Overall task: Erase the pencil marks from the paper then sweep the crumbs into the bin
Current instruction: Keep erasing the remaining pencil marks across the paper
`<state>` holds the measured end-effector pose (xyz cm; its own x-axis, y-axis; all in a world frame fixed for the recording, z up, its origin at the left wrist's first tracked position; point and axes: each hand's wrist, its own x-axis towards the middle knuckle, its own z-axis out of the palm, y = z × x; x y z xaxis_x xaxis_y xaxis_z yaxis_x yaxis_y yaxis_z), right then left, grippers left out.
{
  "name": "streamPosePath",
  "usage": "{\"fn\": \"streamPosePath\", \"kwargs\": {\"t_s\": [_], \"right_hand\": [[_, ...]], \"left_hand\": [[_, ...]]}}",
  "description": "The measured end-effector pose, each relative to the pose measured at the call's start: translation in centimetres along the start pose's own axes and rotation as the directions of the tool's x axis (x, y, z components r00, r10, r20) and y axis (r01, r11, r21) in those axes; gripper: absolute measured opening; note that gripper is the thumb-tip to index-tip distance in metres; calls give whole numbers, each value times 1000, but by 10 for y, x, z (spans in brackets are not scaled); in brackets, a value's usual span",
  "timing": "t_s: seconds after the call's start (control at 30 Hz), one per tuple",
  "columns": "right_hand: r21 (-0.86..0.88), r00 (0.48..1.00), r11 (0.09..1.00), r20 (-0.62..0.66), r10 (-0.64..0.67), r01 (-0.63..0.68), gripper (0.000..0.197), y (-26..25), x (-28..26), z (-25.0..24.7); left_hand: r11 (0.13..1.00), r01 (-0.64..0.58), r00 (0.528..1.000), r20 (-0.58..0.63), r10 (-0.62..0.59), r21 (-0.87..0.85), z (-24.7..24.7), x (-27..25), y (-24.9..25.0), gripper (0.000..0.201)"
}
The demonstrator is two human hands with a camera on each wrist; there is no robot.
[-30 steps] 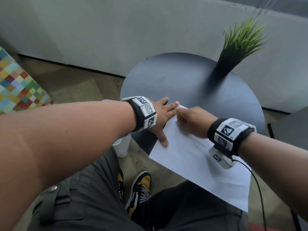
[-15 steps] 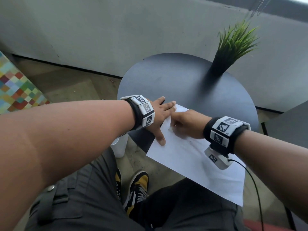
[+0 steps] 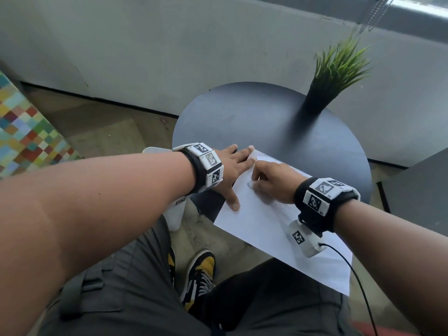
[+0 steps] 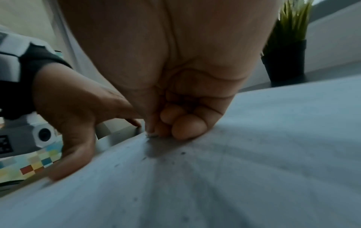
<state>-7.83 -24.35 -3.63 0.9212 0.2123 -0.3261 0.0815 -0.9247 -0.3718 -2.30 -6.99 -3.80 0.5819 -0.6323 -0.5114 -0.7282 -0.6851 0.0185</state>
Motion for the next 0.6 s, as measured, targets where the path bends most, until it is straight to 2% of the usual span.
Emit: {"fn": "streamPosePath", "kwargs": {"t_s": [0.1, 0.2, 0.27, 0.33, 0.37, 0.4, 0.43, 0.53, 0.6], "right_hand": [[48, 999, 998, -16, 45, -44, 14, 1, 1, 2], [-55, 996, 997, -75, 48, -52, 16, -7, -1, 7], [-133, 994, 989, -75, -73, 63, 14, -20, -11, 16], [-174, 964, 948, 45, -263, 267, 12, -33, -28, 27], [-170, 942, 928, 111, -317, 333, 11, -37, -34, 28], [-166, 935, 924, 149, -321, 344, 10, -37, -36, 25], [-164, 946, 936, 140, -291, 312, 11, -37, -33, 20], [-145, 988, 978, -15, -153, 150, 12, -29, -23, 14], [-173, 982, 969, -35, -184, 176, 12, -34, -24, 22]], "left_hand": [[999, -41, 999, -18, 41, 9, 11, -7, 0, 137], [999, -42, 999, 16, 42, 23, 18, -13, -1, 138], [999, -34, 999, 26, 34, 2, 16, -14, 0, 137], [1000, -25, 999, 38, 24, 17, 13, -14, 1, 139], [999, -23, 999, 48, 21, 34, 13, -14, 1, 141], [999, -20, 998, 54, 18, 43, 14, -13, 1, 142], [999, -17, 998, 55, 14, 43, 14, -14, 1, 143], [999, -9, 999, 38, 8, 32, 12, -15, 3, 142], [999, -6, 999, 38, 5, 42, 8, -19, 7, 141]]}}
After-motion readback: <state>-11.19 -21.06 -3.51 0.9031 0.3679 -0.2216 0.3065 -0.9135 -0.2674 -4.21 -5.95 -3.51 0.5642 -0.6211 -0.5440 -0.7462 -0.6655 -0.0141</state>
